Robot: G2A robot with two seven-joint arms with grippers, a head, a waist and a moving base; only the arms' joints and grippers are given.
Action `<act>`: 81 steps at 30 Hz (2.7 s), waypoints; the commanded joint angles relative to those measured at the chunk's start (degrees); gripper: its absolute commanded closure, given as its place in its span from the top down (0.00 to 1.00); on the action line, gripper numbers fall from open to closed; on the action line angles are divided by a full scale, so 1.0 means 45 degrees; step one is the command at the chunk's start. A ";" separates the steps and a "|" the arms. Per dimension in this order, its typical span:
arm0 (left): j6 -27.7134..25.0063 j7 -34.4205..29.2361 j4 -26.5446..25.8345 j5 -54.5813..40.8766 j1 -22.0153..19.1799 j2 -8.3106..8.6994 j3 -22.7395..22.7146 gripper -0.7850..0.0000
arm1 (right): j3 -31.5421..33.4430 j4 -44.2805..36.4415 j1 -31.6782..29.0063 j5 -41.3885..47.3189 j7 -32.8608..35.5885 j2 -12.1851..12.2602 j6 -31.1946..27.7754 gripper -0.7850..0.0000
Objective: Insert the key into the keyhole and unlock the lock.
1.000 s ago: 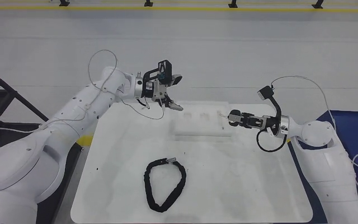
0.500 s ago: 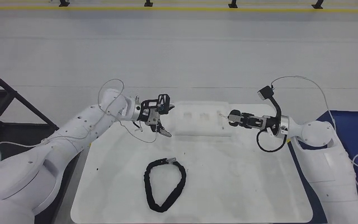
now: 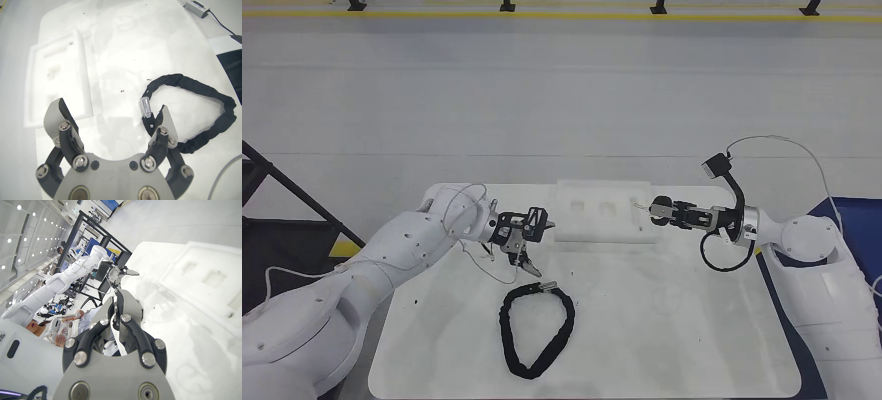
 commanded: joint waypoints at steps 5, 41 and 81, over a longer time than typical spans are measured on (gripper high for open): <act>0.0000 0.0014 0.0004 0.0027 0.0013 -0.0003 0.0000 1.00 | 0.0000 0.0000 0.0000 0.0000 0.0000 0.0000 0.0000 0.00; 0.0000 0.0269 0.1254 -0.0305 0.2378 -0.0294 0.0000 1.00 | 0.0000 0.0000 0.0000 0.0000 0.0000 0.0000 0.0000 0.00; 0.0464 0.1871 -0.0290 -0.0520 0.1738 0.0268 -0.0568 0.00 | 0.0000 0.0000 0.0000 0.0000 0.0000 0.0000 0.0000 0.00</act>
